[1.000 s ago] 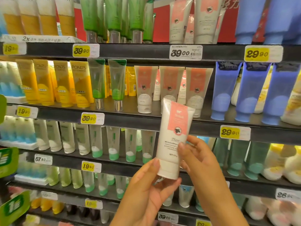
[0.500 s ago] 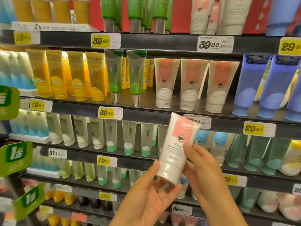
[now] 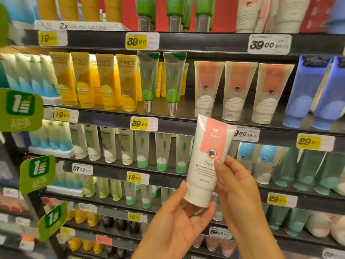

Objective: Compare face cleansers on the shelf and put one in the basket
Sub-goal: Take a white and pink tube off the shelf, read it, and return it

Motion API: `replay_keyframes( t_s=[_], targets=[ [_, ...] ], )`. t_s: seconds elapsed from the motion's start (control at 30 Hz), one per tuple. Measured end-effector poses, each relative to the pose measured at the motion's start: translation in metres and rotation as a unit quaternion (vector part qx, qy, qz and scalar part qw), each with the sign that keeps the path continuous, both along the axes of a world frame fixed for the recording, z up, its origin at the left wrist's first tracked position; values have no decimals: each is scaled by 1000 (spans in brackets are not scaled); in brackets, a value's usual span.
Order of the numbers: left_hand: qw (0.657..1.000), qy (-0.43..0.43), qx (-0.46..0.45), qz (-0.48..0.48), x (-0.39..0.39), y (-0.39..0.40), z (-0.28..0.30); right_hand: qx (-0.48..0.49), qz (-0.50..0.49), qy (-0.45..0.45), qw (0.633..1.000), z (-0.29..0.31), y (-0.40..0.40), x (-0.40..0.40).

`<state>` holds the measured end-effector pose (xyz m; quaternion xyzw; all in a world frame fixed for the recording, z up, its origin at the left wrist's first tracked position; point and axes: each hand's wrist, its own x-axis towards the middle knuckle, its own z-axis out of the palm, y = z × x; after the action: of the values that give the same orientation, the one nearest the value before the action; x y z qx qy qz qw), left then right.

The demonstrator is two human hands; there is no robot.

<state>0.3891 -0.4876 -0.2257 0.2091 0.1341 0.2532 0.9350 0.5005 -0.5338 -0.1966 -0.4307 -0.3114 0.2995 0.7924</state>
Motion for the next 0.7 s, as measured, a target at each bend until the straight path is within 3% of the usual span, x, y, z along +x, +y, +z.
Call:
replay_keyframes(
  t_s=[0.23, 0.47, 0.7],
  targets=[
    [1000, -10, 13, -16, -11, 2, 1, 17, 10, -14, 1000, 1, 2, -11],
    [999, -13, 22, -30, -16, 5, 2, 41, 21, 32, 998, 2, 5, -16],
    [999, -10, 38, 23, -20, 8, 9, 19, 24, 12, 999, 2, 8, -14]
  ],
)
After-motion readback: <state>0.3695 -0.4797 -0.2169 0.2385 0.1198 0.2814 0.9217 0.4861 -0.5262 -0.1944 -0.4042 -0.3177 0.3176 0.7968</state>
